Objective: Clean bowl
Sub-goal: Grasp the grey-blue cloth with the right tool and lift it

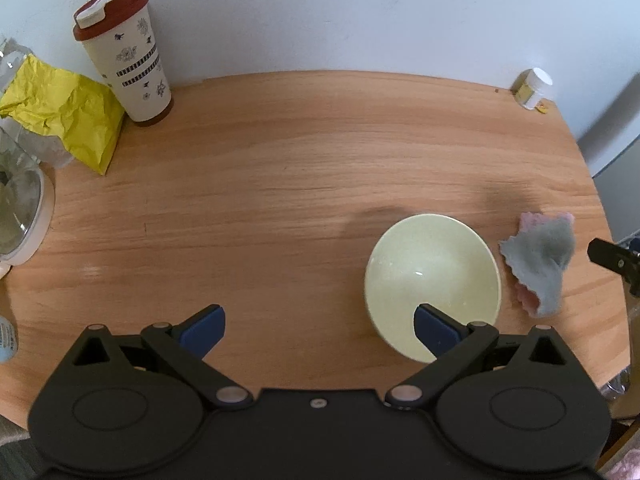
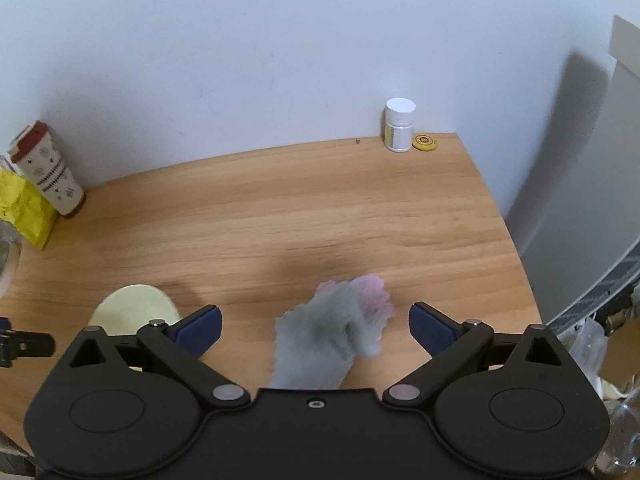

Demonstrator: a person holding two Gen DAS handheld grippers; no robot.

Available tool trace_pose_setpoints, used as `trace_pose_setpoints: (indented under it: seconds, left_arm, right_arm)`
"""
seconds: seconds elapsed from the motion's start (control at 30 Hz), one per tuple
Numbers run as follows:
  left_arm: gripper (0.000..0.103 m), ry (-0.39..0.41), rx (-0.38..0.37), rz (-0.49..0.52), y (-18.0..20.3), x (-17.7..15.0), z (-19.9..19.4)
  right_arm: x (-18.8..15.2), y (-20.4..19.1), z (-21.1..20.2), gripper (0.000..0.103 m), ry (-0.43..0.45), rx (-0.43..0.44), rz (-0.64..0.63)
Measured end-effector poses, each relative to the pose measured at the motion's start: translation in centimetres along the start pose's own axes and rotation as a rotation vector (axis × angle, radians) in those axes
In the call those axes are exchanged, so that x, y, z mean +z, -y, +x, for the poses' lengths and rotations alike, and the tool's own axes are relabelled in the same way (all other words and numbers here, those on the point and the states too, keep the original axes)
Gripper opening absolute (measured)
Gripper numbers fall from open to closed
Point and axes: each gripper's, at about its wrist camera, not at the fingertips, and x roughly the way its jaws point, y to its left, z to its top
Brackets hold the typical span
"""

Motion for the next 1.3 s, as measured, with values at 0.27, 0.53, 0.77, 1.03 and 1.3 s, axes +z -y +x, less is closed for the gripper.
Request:
trace_pose_setpoints:
  seconds: [0.27,0.53,0.77,1.03,1.3]
  left_arm:
    - [0.102,0.005,0.032,-0.062,0.8,0.5,1.5]
    - [0.094,-0.007,0.039,-0.057,0.7,-0.3,3.8]
    - [0.086,-0.013,-0.004,0.011,0.9,-1.4,5.1]
    - [0.081,0.058,-0.062,0.054,1.3,-2.4,6.0]
    - [0.067,0.038,-0.134,0.021,0.9,-2.2,7.1]
  right_arm:
    - [-0.1,0.7,3.5,0.093,-0.056,0.058,-0.259]
    - [-1.0,0.5,4.6,0.094,-0.063,0.15,-0.586]
    - [-1.7,0.4,5.1,0.094,-0.099,0.205,-0.773]
    - [-2.1,-0.1,7.3,0.084,-0.159,0.204,-0.9]
    - [-2.5,0.2,7.6,0.055,-0.227,0.241,-0.879]
